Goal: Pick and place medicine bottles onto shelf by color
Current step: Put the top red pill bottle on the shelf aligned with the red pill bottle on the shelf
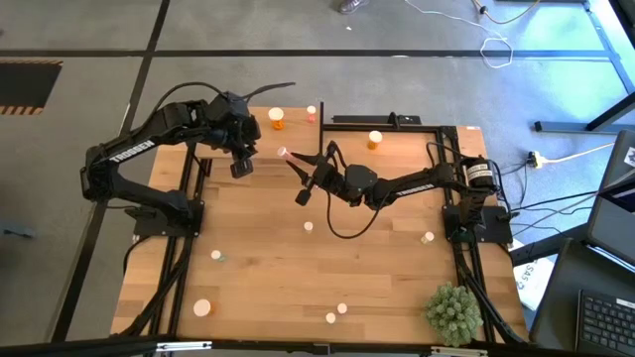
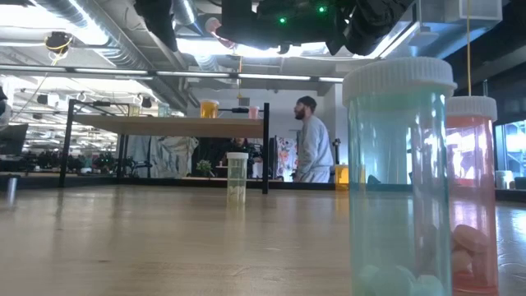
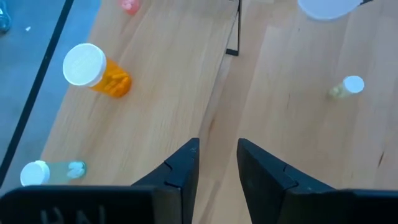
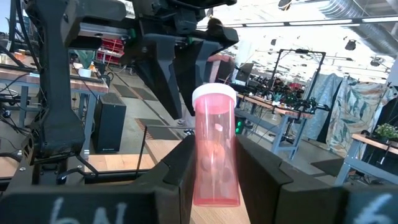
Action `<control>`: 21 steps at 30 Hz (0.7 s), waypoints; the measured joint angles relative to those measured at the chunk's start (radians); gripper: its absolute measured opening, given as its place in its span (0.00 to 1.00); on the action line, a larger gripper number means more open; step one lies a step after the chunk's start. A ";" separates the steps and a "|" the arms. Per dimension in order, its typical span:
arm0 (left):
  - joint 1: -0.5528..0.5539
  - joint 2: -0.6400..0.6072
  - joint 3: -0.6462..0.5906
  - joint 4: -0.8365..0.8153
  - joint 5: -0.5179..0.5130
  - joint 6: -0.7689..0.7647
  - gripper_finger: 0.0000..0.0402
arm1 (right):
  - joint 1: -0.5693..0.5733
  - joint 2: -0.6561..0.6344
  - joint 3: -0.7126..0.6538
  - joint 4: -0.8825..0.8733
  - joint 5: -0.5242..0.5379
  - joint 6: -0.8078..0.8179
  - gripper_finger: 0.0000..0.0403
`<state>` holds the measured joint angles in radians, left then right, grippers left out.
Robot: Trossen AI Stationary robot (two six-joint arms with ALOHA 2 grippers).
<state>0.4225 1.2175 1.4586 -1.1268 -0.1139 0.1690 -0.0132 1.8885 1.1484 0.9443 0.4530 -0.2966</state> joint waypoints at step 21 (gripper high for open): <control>0.000 0.000 0.000 0.082 -0.077 0.029 0.36 | -0.004 0.000 0.000 -0.001 -0.002 0.000 0.26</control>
<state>0.4223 1.2173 1.4586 -1.0453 -0.1907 0.1976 -0.0170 1.8885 1.1481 0.9438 0.4515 -0.2966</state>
